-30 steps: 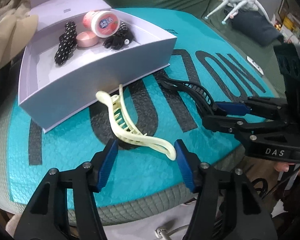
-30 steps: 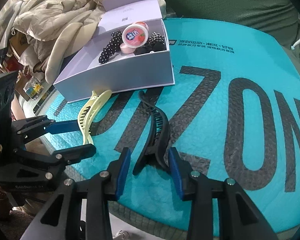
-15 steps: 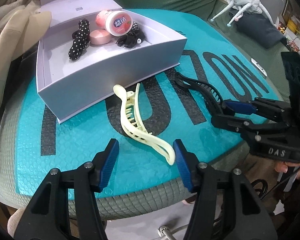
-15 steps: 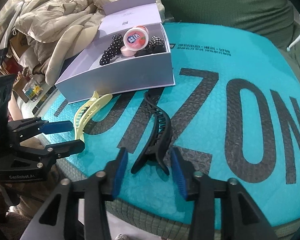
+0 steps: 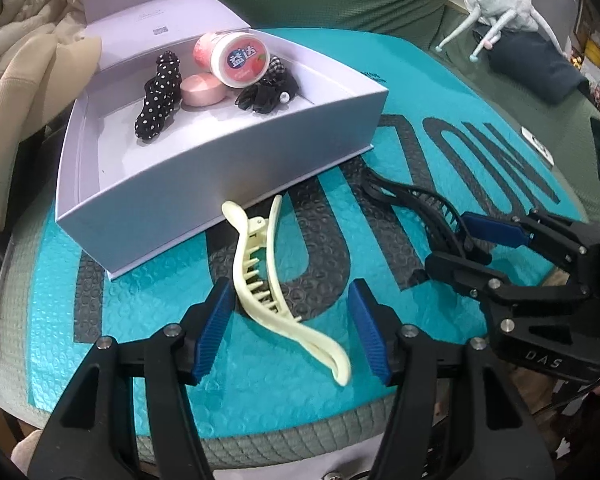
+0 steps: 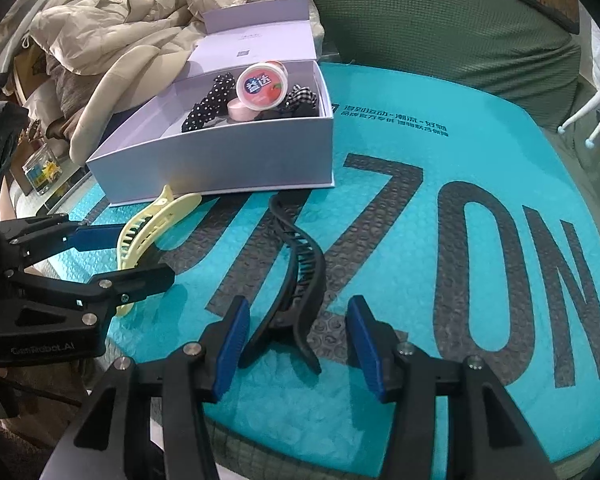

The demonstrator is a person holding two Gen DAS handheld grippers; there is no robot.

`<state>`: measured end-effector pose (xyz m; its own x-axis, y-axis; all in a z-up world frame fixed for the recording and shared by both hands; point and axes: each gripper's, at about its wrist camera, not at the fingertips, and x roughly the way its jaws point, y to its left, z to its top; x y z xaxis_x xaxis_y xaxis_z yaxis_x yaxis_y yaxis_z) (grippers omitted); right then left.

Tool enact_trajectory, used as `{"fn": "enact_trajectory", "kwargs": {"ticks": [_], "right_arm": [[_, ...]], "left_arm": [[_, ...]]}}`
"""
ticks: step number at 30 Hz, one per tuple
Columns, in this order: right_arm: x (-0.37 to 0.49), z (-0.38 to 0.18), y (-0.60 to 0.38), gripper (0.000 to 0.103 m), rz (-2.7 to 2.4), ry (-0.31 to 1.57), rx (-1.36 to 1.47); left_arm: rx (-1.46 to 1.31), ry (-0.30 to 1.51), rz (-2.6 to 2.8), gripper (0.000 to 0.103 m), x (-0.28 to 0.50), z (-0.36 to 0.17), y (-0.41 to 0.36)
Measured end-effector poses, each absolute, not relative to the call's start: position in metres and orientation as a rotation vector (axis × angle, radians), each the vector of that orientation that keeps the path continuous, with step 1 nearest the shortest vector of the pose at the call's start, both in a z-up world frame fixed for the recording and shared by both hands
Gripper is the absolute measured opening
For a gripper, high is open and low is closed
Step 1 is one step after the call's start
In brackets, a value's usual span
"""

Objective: Organize objects
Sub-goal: 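Grasp the cream claw clip with left tool while right tool grasps the black claw clip, then lift and carry the cream clip with left tool while right tool carries the black clip into the box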

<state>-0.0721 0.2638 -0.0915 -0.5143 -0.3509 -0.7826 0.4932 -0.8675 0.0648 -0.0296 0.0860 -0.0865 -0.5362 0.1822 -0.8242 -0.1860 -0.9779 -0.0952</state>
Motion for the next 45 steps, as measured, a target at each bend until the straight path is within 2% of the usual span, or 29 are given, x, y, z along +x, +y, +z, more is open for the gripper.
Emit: {"fn": "enact_trajectory", "kwargs": {"ticks": [3,4,6,8,10,30,33,45], "right_arm": [[-0.073,-0.092,0.262,0.05,-2.367,0.239,1.162],[-0.073,-0.092,0.261,0.047,-2.369,0.25,1.161],[-0.075,-0.091,0.261,0.033,-2.368,0.245,1.164],[-0.077,-0.091,0.265,0.029,-2.371,0.194,1.176],[-0.077,-0.091,0.27,0.029,-2.369,0.152,1.18],[-0.051,-0.073,0.271,0.026,-2.315,0.114,1.191],[-0.046,-0.066,0.272,0.018,-2.313,0.116,1.175],[-0.04,-0.057,0.271,0.018,-2.306,0.125,1.161]], "left_arm": [[-1.385,-0.014,2.593,0.054,-0.032,-0.087,0.085],[-1.388,0.001,2.604,0.047,-0.032,-0.088,0.085],[-1.39,0.041,2.609,0.04,-0.032,-0.088,0.086],[-1.399,-0.001,2.592,0.027,-0.033,-0.087,0.081],[-1.415,-0.024,2.597,0.021,-0.034,-0.087,0.077],[-1.431,-0.041,2.574,0.021,-0.007,-0.065,0.074],[-1.423,-0.045,2.575,0.021,-0.004,-0.06,0.075],[-1.406,-0.022,2.589,0.021,0.006,-0.043,0.077]]}}
